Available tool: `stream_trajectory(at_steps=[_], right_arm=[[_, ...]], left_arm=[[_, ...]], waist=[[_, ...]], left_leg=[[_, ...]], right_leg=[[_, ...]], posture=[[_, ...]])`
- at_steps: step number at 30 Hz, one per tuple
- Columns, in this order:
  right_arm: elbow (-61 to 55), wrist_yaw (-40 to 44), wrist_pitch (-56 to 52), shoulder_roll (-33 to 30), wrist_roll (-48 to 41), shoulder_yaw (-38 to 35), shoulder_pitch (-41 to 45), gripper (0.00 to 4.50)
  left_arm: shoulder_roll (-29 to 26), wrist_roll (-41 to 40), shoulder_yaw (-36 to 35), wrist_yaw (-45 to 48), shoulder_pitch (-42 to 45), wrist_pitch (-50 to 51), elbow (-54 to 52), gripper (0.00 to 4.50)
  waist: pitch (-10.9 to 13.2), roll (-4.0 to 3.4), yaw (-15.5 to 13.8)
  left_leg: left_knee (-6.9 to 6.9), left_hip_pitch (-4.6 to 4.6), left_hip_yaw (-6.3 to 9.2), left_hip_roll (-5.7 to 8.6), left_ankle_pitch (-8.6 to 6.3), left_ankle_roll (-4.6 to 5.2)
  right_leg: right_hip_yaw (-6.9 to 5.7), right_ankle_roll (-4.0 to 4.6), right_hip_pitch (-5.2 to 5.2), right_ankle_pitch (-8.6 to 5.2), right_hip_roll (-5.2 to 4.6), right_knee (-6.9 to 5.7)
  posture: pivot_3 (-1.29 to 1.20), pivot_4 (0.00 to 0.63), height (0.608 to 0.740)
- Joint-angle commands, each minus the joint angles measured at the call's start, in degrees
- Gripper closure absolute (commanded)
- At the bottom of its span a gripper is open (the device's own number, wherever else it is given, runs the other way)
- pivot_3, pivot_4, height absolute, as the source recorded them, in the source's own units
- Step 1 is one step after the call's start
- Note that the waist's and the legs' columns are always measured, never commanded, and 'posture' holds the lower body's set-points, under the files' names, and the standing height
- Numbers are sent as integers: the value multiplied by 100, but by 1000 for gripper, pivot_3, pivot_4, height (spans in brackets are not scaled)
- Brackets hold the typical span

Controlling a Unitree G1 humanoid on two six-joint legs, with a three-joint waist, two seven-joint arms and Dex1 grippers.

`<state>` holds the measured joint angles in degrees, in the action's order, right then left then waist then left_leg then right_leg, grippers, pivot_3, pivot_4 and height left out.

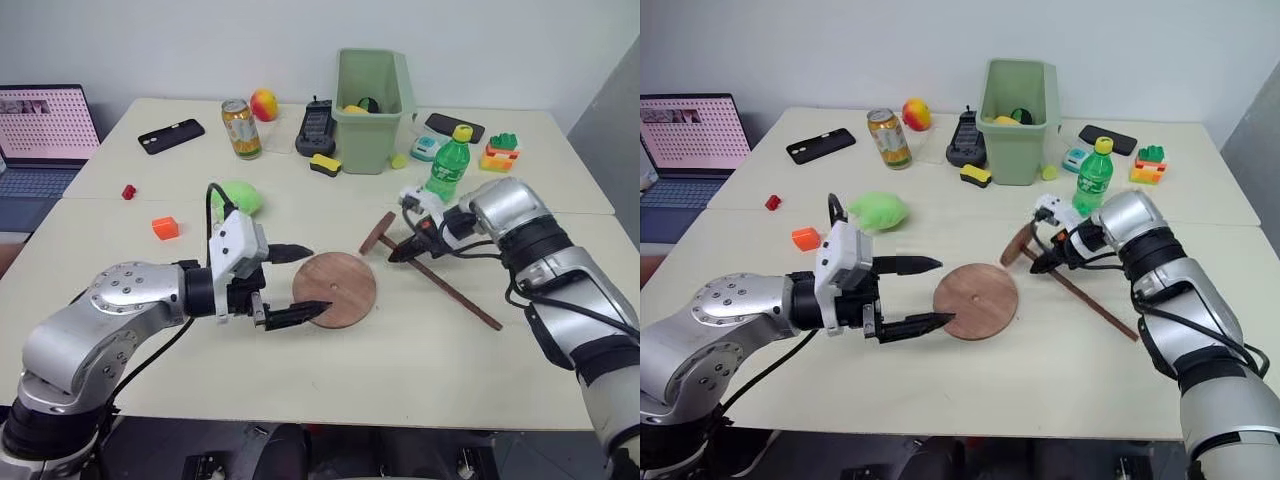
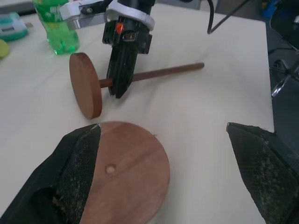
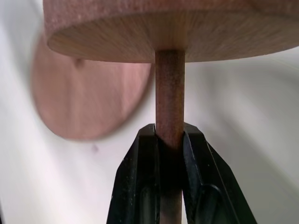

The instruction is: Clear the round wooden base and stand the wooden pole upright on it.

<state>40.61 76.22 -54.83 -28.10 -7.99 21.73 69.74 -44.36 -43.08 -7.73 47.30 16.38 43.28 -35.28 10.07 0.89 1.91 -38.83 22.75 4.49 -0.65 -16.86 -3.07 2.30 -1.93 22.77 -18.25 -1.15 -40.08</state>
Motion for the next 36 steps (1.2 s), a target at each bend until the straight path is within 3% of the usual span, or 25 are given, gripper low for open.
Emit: stream_trajectory(at_steps=[1, 6, 9, 15, 21, 36], right_arm=[[-1378, -463, -522, 59, -999, -1573, 391, 4257], [-3329, -2325, -1237, 1079, -1897, -3412, -159, 4257], [-4621, -3114, -1026, 1727, -2163, -3690, -807, 4257], [-6101, -4202, 504, 2760, -1927, -3183, -2288, 4257], [-6172, -4587, 1715, 2862, -1445, -2443, -3181, 4257], [-5560, -5158, 2299, 3314, -1550, -1975, -3341, 4257]], left_arm=[[299, -852, -852, -231, -593, -55, -276, 0], [153, -1470, -1533, -91, -1973, 187, -559, 0], [265, -1043, -1670, 90, -2728, -308, -564, 0], [910, 307, -1391, 133, -3747, -1789, -319, 0], [1215, 668, -992, 68, -3815, -2241, -273, 0], [1287, 709, -699, -148, -3669, -2364, -292, 0]], waist=[[0, 0, 33], [-2, 0, 110], [-3, -1, 91], [-2, -9, 23], [-7, -8, -1], [-7, -9, 16]], left_leg=[[0, 11, -5, -2, 0, 0], [12, 23, -4, -17, 0, -3], [7, 20, 0, -14, -4, 5], [1, 12, -9, 2, -1, 1], [1, 5, -13, 0, 0, -1], [2, 1, -12, -6, 0, -1]], right_leg=[[5, 0, 20, 0, -1, -6], [12, 1, 43, -1, 2, -17], [14, 2, 42, -1, -1, -34], [13, 2, 43, -2, -3, -55], [16, 3, 40, -2, -1, -61], [15, 3, 41, -2, 4, -67]], posture=[[0, 150, 740], [0, 150, 740], [0, 150, 740], [0, 150, 740], [0, 150, 740], [0, 150, 740]])
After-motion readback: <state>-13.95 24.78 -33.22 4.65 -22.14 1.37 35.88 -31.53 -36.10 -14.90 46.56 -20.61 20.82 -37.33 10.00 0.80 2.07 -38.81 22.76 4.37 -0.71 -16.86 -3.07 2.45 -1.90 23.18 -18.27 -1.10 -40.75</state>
